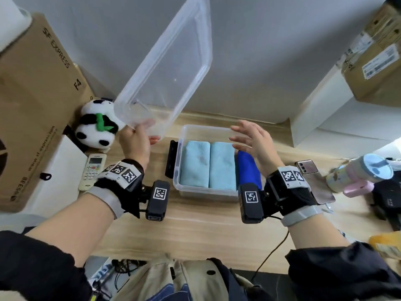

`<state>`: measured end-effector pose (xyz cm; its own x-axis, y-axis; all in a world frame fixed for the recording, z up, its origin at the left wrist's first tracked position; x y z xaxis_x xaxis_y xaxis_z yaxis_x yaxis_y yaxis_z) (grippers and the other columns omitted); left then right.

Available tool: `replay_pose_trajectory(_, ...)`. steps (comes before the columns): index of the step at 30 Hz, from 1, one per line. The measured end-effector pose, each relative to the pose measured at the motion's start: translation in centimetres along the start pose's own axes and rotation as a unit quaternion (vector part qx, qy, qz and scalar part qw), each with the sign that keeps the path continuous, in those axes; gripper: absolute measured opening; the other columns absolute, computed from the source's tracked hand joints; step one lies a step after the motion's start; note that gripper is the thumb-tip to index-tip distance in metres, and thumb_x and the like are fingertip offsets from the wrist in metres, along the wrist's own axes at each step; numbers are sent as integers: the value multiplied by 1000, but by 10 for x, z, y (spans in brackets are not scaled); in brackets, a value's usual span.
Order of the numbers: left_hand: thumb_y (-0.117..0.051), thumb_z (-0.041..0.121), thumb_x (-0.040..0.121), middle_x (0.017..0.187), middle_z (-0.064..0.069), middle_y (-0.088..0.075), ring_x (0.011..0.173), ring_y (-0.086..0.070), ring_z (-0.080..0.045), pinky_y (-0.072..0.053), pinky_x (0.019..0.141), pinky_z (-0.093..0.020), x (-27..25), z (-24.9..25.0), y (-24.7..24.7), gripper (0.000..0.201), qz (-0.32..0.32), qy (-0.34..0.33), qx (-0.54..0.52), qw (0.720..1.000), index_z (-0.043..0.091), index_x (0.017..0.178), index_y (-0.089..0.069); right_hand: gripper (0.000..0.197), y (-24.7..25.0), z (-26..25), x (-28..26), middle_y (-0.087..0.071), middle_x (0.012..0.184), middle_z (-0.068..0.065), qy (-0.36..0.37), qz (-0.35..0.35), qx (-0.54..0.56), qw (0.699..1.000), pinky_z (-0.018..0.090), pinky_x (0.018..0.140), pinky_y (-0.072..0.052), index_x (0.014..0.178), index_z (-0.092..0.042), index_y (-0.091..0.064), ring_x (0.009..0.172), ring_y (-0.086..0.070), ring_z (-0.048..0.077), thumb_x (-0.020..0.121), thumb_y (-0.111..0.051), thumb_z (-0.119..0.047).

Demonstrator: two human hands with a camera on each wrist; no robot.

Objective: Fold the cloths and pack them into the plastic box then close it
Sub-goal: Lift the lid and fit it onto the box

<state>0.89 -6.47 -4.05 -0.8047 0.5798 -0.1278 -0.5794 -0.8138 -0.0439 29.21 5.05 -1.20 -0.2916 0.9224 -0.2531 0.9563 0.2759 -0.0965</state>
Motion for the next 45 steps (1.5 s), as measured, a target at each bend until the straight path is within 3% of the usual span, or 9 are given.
replay_pose_trajectory(7,-43,4,85,71,6,-67,68,-63,-19,-53,66,-24,-24,25,-55,29,-94,-91,54,990,4,96,-70,118,-3,-42,-25,-41,144,11,17,-106,251,962,49,88,-53,147,-19,-21,119,-57,32,52,-65,-73)
replay_pose_trajectory(9,-48,2,82,84,3,-71,80,-63,-19,-53,77,-29,-35,38,-68,31,-150,-157,54,975,15,98,-71,107,10,-39,-27,-38,146,15,2,-67,291,954,45,86,-54,148,-17,-22,118,-57,32,65,-66,-68)
replay_pose_trajectory(13,-59,-8,78,119,-7,-61,109,-58,-17,-46,98,-27,-44,48,-79,40,-203,-265,141,932,13,111,-65,30,38,-26,-31,-52,136,15,-5,24,302,953,30,75,-59,121,-10,-47,98,-67,27,93,-51,-18)
replay_pose_trajectory(18,-53,11,90,137,-8,-44,117,-50,-21,-44,92,-27,-35,19,-67,42,-155,-76,121,978,12,131,-46,59,42,-7,-41,-57,128,5,-25,12,342,939,23,63,-57,144,-27,-28,90,-71,24,92,-40,-3)
replay_pose_trajectory(23,-42,27,98,105,-17,-68,75,-71,-25,-58,70,-34,-57,-17,-74,37,-280,168,-8,945,7,130,-47,53,41,19,-46,-59,127,-3,-51,-14,324,945,27,72,-58,135,-28,-41,95,-70,23,90,-38,0)
replay_pose_trajectory(26,-45,9,96,98,-14,-67,69,-72,-23,-56,73,-36,-58,-25,-74,40,-291,185,-3,939,6,136,-39,35,47,41,-46,-65,116,0,-74,-1,317,946,25,68,-58,121,-22,-50,96,-69,19,89,-48,-6)
replay_pose_trajectory(31,-42,5,97,93,-15,-64,61,-71,-20,-58,66,-35,-50,-43,-61,37,-269,191,43,943,6,134,-41,34,124,68,-40,-63,91,6,-36,244,162,956,20,45,-45,116,-8,-53,67,-57,15,84,-63,-10)
replay_pose_trajectory(36,-47,6,95,87,-8,-62,65,-64,-16,-55,58,-23,-48,-57,-57,32,-252,130,179,942,3,127,-49,37,152,90,-33,-65,105,8,-38,308,-116,944,29,78,-47,119,-4,-60,88,-60,19,83,-60,-13)
replay_pose_trajectory(45,-42,9,95,123,-7,-57,114,-54,-27,-43,101,-37,-47,-84,-59,41,-272,113,321,900,14,135,-46,28,157,118,-26,-70,103,8,-103,284,-268,915,22,73,-41,108,-9,-67,84,-58,18,82,-59,-16)
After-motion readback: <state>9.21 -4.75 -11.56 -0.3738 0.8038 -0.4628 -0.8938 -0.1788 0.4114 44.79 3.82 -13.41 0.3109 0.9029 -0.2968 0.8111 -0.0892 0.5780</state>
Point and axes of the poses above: each hand's wrist, its own x-axis towards the middle knuckle, its own y-axis out of the back of the hand, z = x × y, the point moved 8 cm from there along x, towards the middle knuckle
